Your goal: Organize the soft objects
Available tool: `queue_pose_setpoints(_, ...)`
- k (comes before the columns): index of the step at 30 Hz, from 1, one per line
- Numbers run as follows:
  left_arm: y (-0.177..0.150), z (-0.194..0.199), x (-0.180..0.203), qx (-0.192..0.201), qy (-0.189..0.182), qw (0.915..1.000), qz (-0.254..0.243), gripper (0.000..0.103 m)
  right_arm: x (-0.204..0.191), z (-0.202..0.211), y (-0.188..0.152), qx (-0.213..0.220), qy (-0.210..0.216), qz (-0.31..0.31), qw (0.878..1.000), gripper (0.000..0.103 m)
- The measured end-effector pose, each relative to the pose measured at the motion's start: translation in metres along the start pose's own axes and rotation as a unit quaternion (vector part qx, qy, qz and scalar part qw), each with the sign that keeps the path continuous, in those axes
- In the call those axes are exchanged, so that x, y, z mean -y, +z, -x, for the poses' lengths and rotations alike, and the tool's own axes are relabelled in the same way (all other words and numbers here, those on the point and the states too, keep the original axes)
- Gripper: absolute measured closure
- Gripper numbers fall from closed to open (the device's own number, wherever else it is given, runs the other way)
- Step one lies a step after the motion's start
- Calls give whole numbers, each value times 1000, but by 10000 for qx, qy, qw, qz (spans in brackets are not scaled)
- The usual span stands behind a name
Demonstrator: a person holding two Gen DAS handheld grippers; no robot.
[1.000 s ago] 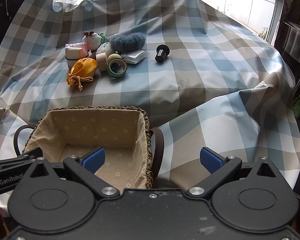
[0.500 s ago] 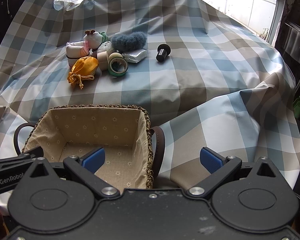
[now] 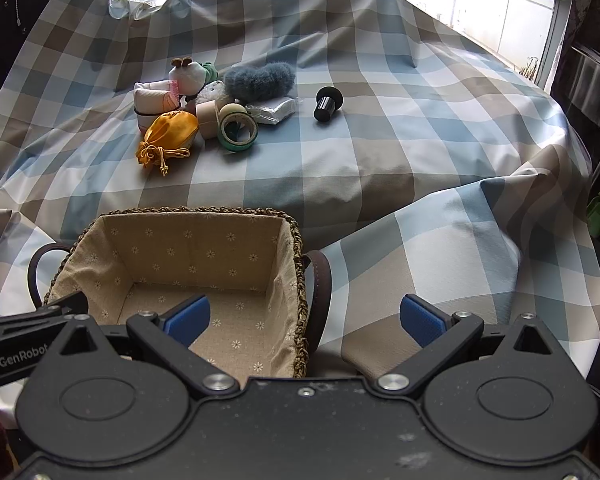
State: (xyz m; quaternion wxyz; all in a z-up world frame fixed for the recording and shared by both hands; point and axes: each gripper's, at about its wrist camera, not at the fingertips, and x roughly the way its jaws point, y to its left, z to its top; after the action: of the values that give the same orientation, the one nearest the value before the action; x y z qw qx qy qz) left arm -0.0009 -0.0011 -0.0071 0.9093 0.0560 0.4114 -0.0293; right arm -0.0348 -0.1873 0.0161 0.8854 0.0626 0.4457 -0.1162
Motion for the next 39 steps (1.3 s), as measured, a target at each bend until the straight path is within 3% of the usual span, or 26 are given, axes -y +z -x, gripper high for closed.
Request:
queue_pose_setpoints(22,0,-4,-3,-154,-250,9995,73,4,-1,-3,0,-35,-10,48,10000,1)
queue_pose_setpoints(30,4,-6,-2,-29,-363,9993,19,4,-2,-11,3,-111,13,137,9998,2)
queue_pose_setpoints(34,12,-11,-4,19,-506,9987,14,13,-7,-16,7,50,-126,433,9990,2)
queue_pose_setpoints(37,19,-18,-5,-38,-630,9980,-2,13,-11,-20,10,262,-331,704,9966,2)
queue_pose_setpoints(39,25,-24,-6,-66,-631,9980,2,13,-9,-26,17,253,-233,711,9969,3)
